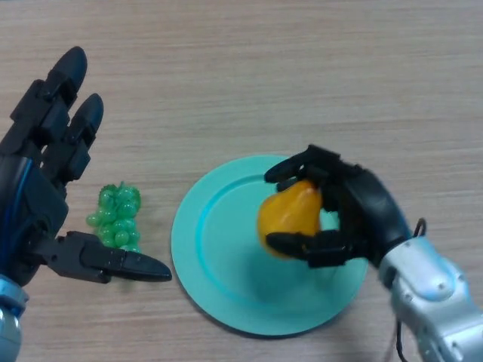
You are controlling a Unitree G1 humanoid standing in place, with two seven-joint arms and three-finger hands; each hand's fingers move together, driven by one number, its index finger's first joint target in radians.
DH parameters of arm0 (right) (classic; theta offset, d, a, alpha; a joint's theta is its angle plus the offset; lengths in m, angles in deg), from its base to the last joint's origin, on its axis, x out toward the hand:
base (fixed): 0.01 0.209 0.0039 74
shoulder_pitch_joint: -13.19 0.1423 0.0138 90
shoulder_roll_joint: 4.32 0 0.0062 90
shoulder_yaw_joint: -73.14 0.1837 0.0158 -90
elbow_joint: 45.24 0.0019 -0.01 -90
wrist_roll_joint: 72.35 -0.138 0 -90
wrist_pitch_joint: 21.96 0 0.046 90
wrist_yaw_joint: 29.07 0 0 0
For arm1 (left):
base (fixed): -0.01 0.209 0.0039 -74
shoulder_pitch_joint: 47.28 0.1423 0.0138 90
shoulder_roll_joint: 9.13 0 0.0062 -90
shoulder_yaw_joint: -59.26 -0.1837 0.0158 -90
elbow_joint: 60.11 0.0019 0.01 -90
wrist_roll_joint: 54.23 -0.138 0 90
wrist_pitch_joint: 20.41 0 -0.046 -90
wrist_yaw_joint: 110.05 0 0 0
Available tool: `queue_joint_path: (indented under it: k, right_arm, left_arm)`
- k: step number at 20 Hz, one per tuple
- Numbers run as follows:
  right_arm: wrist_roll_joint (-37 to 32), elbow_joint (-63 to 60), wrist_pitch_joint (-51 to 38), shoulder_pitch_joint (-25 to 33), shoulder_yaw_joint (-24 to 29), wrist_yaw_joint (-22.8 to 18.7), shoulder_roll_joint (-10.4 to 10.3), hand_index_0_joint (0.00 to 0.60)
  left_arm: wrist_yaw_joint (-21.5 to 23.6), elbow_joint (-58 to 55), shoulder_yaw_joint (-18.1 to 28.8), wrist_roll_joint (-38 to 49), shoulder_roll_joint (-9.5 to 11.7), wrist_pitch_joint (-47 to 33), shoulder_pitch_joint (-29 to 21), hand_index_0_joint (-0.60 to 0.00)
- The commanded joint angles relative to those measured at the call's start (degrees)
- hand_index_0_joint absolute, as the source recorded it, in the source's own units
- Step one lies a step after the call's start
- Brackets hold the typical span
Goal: Pick up the yellow pear and place it on the plate
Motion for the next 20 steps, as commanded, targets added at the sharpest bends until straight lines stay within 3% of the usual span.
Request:
queue_joint_path:
  k: [1, 6, 8, 11, 16, 20]
  right_arm:
    - [-1.5, 0.1, -11.8, 2.4, 0.9, -2.3, 0.1, 0.600]
    - [-1.8, 1.3, -4.2, 0.7, 0.2, -0.8, 0.1, 0.600]
    - [-1.2, 1.4, -4.2, 0.9, 0.3, -0.5, 0.1, 0.401]
    - [2.2, 1.6, -6.2, 2.1, 0.9, 0.3, 0.1, 0.001]
    - [1.5, 5.6, -5.3, 2.3, 1.4, -2.1, 0.1, 0.000]
    - [-0.1, 13.1, -1.3, 1.5, 3.7, -0.5, 0.1, 0.000]
  left_arm:
    - [-1.8, -4.0, 4.0, 2.7, 1.1, -4.8, -0.7, 0.000]
    - [-1.0, -3.3, 3.1, 1.7, 0.1, -8.6, 0.2, 0.000]
    - [-1.0, -3.3, 3.0, 1.5, 0.1, -8.7, 0.2, 0.000]
    - [-1.4, -3.3, 1.9, -1.1, 0.3, -8.9, 0.2, 0.000]
    - [-1.6, -2.9, 1.9, -0.2, -0.4, -9.8, 0.8, 0.000]
    - [-1.2, -2.9, 1.5, -1.0, -0.4, -11.1, 1.0, 0.000]
